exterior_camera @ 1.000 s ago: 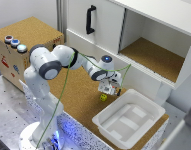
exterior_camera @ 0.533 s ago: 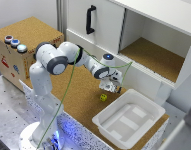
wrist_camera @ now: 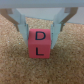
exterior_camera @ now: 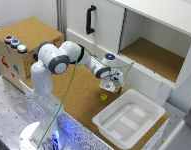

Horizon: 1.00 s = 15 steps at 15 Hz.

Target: Place the grasped pink block inside the right cabinet

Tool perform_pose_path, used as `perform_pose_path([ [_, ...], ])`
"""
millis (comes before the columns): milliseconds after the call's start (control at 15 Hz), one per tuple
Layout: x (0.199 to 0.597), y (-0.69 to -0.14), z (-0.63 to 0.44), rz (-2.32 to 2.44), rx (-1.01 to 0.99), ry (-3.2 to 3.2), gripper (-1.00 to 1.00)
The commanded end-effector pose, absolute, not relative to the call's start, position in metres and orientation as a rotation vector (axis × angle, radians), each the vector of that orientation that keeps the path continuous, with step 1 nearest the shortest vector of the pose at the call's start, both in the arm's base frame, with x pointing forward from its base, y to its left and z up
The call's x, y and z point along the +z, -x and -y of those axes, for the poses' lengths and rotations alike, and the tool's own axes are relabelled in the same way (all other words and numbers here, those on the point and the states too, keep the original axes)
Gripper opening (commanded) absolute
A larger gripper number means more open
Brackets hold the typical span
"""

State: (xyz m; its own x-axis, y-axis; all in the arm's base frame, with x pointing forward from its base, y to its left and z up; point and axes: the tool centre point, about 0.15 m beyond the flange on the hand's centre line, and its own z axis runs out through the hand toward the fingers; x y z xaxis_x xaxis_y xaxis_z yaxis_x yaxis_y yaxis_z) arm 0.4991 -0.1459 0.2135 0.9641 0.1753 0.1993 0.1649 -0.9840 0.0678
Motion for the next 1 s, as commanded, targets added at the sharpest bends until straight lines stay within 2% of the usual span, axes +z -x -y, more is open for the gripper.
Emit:
perform_pose_path([
  [0,0.274,-0.47,0.164,-0.1,0.401,-3.096,-1.0],
  [333,0.398,-0.49,0.202,-0.025,0.76,-3.021,-1.0],
  [933,0.521,-0.61,0.267,0.145,1.045,-2.94,-1.0],
])
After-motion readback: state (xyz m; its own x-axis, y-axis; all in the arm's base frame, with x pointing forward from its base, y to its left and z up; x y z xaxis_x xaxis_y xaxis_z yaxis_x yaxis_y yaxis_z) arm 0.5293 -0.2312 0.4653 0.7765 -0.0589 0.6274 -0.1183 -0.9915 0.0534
